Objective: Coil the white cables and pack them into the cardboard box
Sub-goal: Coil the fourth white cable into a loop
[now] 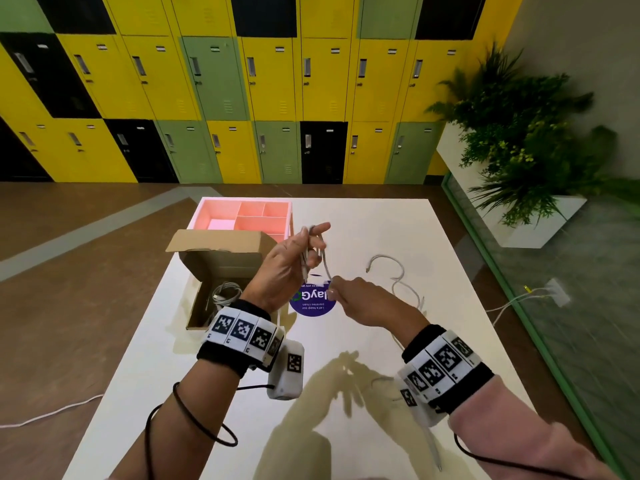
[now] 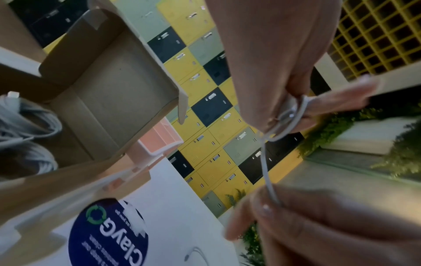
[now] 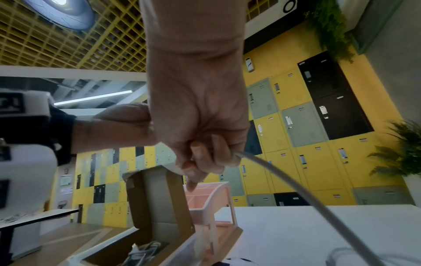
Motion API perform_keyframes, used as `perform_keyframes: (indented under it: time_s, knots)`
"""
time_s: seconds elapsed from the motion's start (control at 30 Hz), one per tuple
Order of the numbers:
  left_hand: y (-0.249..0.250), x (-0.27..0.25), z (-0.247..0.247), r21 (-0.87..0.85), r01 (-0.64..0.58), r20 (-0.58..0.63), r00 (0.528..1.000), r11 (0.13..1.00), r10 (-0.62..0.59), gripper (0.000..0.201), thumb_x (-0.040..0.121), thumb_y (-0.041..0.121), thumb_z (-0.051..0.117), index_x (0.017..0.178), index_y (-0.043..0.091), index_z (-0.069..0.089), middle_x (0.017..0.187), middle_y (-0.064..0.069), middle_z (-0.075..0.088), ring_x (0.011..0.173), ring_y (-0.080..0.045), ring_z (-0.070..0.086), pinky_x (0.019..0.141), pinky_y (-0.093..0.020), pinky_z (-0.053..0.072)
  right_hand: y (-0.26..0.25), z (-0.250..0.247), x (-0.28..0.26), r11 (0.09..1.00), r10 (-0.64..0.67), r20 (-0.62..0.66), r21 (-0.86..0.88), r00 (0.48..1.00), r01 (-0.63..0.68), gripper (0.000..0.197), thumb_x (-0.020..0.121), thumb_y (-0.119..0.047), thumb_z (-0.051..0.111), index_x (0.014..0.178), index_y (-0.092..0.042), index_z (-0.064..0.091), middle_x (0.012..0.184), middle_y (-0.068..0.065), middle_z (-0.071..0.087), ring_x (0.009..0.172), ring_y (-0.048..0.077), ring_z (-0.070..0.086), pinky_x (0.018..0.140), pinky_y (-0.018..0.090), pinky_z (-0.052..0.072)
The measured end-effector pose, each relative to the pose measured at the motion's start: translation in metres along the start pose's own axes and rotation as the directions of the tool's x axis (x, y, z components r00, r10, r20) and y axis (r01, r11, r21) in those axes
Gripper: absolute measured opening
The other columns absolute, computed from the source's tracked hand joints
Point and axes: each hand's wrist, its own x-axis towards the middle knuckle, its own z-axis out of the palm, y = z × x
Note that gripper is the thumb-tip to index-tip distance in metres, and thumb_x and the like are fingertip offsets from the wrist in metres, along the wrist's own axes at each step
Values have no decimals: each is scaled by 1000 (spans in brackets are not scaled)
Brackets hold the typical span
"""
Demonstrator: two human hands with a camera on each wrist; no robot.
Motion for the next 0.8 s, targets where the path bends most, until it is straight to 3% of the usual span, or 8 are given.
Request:
perform_keyframes:
  time_s: [0.07, 0.13, 0.2, 0.3, 0.37, 0.57, 0.67, 0.8]
  knots:
    - [-4, 1, 1, 33, -24, -41, 999, 999, 25, 40, 103, 19, 29, 135, -2, 39, 104, -2, 72, 79, -8, 69, 81, -17, 51, -5, -3, -2, 998, -14, 14, -54, 1000, 14, 30, 102, -25, 35, 125, -8, 43, 117, 17, 57, 102, 35, 57, 70, 32, 36]
    - [-7, 2, 1, 99, -38, -76, 996, 994, 46, 40, 102, 18, 32, 136, -3, 35, 119, -7, 67, 100, -14, 68, 97, -26, 47, -9, -9, -6, 997, -23, 10, -74, 1000, 24, 28, 101, -25, 37, 121, -8, 47, 117, 16, 57, 101, 34, 58, 70, 32, 36]
    - [-9, 2, -1, 168, -52, -87, 994, 985, 67, 38, 102, 18, 32, 133, -4, 38, 125, -11, 64, 112, -20, 63, 105, -34, 40, -12, -15, -8, 997, -44, 12, -67, 999, 45, 29, 102, -27, 37, 119, -7, 48, 116, 16, 58, 100, 32, 58, 70, 31, 36]
    - [-11, 3, 0, 311, -39, -99, 992, 950, 73, 39, 103, 20, 32, 126, -9, 44, 128, -10, 62, 118, -21, 60, 109, -40, 38, -14, -26, -11, 996, -64, 1, -65, 998, 64, 31, 102, -30, 36, 117, -7, 50, 115, 15, 59, 93, 28, 57, 64, 28, 36]
    - [-12, 3, 1, 430, -2, -135, 989, 903, 66, 42, 103, 22, 30, 125, -12, 41, 126, -6, 63, 114, -17, 62, 106, -41, 41, -14, -35, -13, 995, -64, -32, -80, 997, 61, 30, 101, -31, 38, 115, -9, 53, 113, 13, 60, 89, 24, 56, 61, 26, 35]
    - [-18, 4, 6, 695, 88, -183, 982, 713, 57, 32, 104, 22, 30, 111, -4, 46, 102, -4, 70, 92, -14, 70, 88, -38, 54, -11, -50, -15, 988, -46, -189, -151, 981, 17, 31, 99, -38, 43, 106, -15, 64, 104, 7, 65, 88, 25, 60, 69, 32, 43]
    - [-18, 3, 7, 816, 115, -182, 981, 567, 62, 27, 104, 21, 30, 103, -1, 45, 93, -11, 71, 83, -20, 70, 82, -35, 56, -6, -54, -15, 994, 0, -240, -107, 971, -26, 32, 95, -42, 51, 99, -15, 67, 98, 6, 68, 85, 23, 61, 71, 34, 48]
    - [-20, -1, -2, 883, 148, -150, 988, 446, -30, 23, 104, 23, 31, 92, 10, 46, 67, -1, 61, 59, -12, 59, 64, -25, 51, 2, -62, -14, 999, 35, -275, 1, 961, -36, 34, 88, -48, 60, 89, -14, 66, 89, 1, 62, 88, 21, 60, 68, 30, 43]
